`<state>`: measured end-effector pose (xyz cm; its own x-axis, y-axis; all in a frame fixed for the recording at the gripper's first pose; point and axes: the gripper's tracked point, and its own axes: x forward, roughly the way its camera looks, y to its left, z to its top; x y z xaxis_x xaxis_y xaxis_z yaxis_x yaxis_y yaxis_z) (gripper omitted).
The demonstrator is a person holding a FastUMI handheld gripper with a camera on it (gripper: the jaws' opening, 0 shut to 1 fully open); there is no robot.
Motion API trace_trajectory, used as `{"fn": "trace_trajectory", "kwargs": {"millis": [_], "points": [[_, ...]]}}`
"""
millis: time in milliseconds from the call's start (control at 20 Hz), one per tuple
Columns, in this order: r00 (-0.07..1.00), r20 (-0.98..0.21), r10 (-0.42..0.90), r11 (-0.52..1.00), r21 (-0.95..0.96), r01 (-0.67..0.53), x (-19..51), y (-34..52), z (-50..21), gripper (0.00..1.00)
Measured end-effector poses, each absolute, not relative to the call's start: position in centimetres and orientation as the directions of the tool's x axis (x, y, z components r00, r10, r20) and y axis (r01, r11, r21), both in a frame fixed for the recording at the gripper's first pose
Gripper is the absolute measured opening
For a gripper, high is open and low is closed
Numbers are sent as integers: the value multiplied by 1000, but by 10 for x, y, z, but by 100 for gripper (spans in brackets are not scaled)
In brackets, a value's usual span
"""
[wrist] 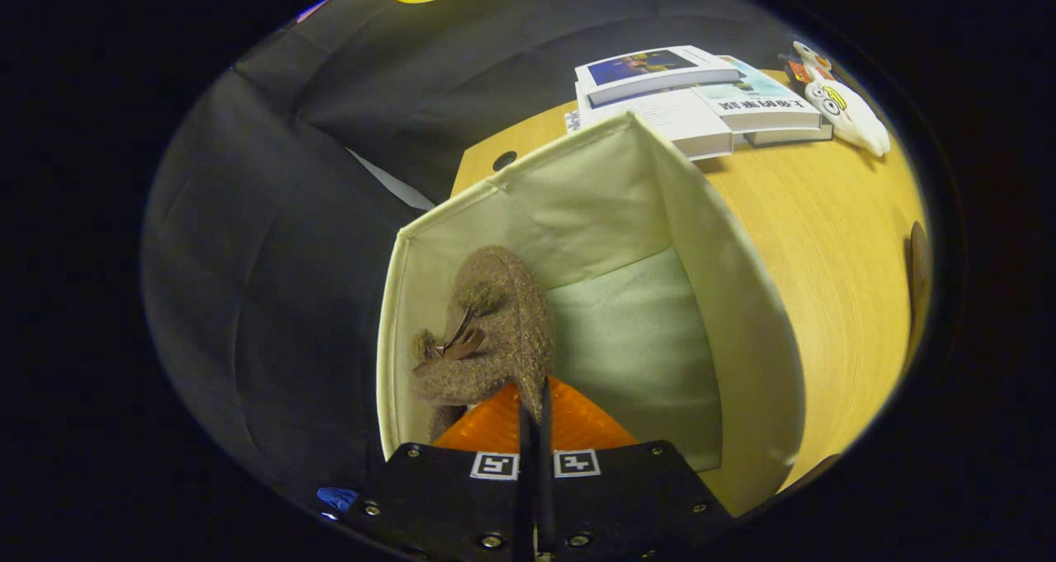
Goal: Open the storage box then place both shoes into the box .Put the left shoe in first, then the right shoe, with the right side of both shoes facing outward in a uniform manner.
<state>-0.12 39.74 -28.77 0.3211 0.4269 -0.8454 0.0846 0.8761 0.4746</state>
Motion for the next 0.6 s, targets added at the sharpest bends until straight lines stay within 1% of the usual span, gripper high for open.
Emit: {"fn": "trace_trajectory", "kwargs": {"millis": [50, 100, 150, 250, 350, 400, 600], "points": [[324, -841, 434, 874, 480, 76, -1, 400, -286, 2], [323, -838, 440, 874, 482, 60, -2, 402, -286, 7], [321, -836, 446, 876, 481, 37, -4, 401, -284, 11], [301, -814, 497, 857, 516, -21, -12, 408, -277, 46], [311, -784, 537, 836, 543, -75, -20, 408, -255, 81], [339, -773, 536, 839, 533, -110, -14, 406, -251, 98], [443, -732, 518, 855, 456, -246, -2, 374, -207, 98]]}}
